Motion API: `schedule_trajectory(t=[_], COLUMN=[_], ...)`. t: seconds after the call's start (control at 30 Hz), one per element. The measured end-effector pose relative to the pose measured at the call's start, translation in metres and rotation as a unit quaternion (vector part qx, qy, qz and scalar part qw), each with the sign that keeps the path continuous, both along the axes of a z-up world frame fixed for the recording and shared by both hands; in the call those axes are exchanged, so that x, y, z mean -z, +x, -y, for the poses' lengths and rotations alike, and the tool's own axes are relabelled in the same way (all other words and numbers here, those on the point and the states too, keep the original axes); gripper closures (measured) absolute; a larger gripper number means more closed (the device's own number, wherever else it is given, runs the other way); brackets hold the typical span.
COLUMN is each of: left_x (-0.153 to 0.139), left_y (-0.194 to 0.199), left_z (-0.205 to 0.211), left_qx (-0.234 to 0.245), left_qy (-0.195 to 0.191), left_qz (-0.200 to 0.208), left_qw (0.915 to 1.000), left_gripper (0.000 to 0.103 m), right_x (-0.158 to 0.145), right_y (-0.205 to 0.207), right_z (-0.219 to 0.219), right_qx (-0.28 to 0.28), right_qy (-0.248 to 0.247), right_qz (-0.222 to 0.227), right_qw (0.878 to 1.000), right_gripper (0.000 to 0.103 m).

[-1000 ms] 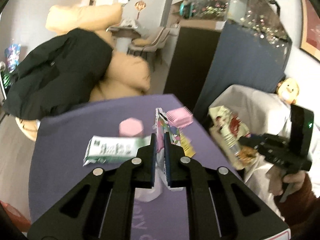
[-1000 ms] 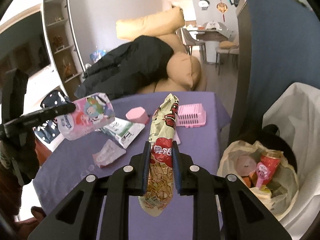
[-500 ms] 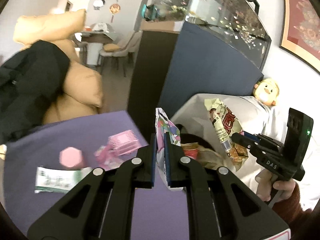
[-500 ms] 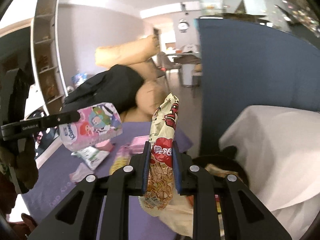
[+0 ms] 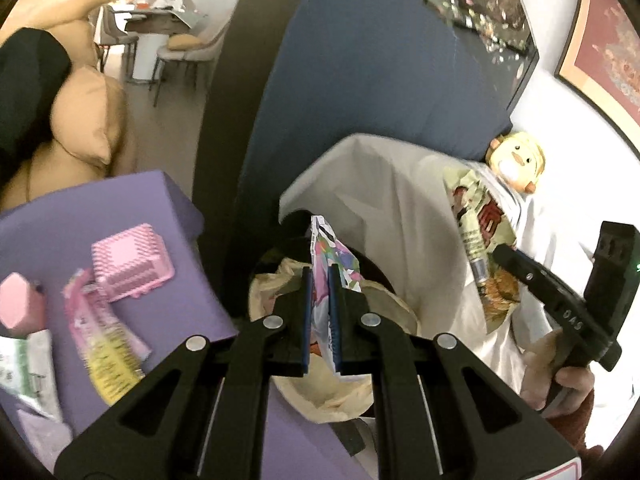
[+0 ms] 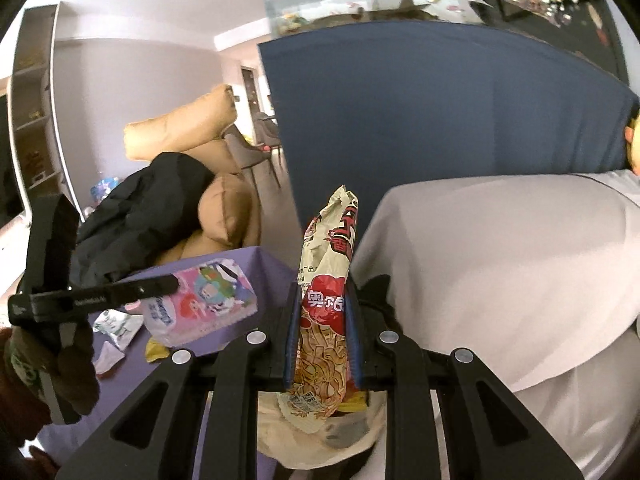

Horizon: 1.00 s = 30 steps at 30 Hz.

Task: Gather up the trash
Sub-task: 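Carry both items over the trash bag and open the left tool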

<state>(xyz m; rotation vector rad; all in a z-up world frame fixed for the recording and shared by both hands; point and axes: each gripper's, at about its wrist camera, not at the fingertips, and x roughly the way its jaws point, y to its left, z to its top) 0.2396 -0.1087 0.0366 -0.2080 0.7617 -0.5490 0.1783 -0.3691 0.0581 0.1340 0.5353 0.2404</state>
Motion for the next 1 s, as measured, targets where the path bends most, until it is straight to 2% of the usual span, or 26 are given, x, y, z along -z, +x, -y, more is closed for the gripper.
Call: schedule_trajectory(t=[0.3, 0.57, 0.67, 0.8, 1.0], left_x=[0.046, 0.074, 0.080, 0.084, 0.068], left_y=[0.035, 0.034, 0.027, 0.022, 0.015], left_z=[0.041, 0.056, 0.062, 0.064, 0.035], left_qx=[0.023, 0.039, 0.053, 0.047, 0.005], left_qy=[-0.002, 0.004, 0.022, 0.036, 0.023], left_qz=[-0.038, -0.078, -0.090, -0.091, -0.073], left_qw=[0.9990, 0.9962, 0.9944, 0.9940, 0.9970], left_gripper=[0.096, 0.096, 0.096, 0.070, 0.058], right_x=[0.028, 0.031, 0.033, 0.040, 0.062], right_y=[0.019, 0.032, 0.039, 0.048, 0.062], right_z=[0.007, 0.003, 0.002, -0.001, -0.023], right_qx=[0.009, 0.007, 0.002, -0.008, -0.033], right_qy=[0.006, 0.014, 0.025, 0.031, 0.019], right_qz=[-0.033, -0.039, -0.042, -0.060, -0.100], right_qw=[0.999, 0.999, 0.999, 0.998, 0.994], right_gripper=[0.083, 0.083, 0.083, 0.083, 0.083])
